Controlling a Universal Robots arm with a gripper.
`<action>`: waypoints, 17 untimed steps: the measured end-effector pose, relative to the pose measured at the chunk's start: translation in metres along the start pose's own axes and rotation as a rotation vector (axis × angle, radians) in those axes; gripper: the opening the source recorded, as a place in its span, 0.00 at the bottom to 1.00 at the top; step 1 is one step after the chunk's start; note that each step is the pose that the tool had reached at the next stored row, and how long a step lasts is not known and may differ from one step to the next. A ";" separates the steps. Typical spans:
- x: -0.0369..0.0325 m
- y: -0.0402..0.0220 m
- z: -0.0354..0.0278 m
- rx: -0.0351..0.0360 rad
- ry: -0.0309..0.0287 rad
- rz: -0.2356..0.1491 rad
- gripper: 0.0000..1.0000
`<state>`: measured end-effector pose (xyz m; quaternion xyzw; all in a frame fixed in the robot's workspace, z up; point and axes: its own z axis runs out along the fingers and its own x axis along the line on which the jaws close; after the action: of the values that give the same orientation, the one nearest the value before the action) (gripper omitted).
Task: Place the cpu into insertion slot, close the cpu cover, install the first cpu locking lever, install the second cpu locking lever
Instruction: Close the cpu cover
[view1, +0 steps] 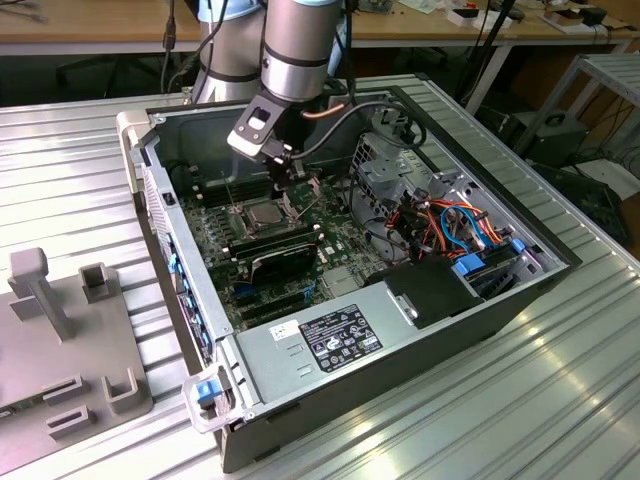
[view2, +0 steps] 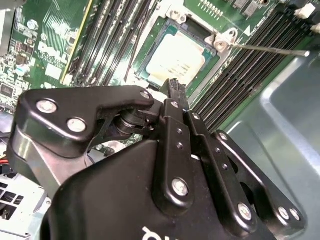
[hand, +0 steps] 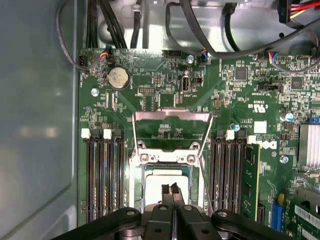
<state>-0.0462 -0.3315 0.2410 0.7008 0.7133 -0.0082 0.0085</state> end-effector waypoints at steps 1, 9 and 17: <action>0.0000 0.0012 0.0000 0.0000 0.0000 0.000 0.11; -0.0002 0.0096 -0.0006 0.0002 -0.0005 0.000 0.11; -0.0005 0.0098 -0.0192 0.0001 -0.0004 0.000 0.11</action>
<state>-0.0364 -0.3314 0.2602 0.7008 0.7132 -0.0084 0.0086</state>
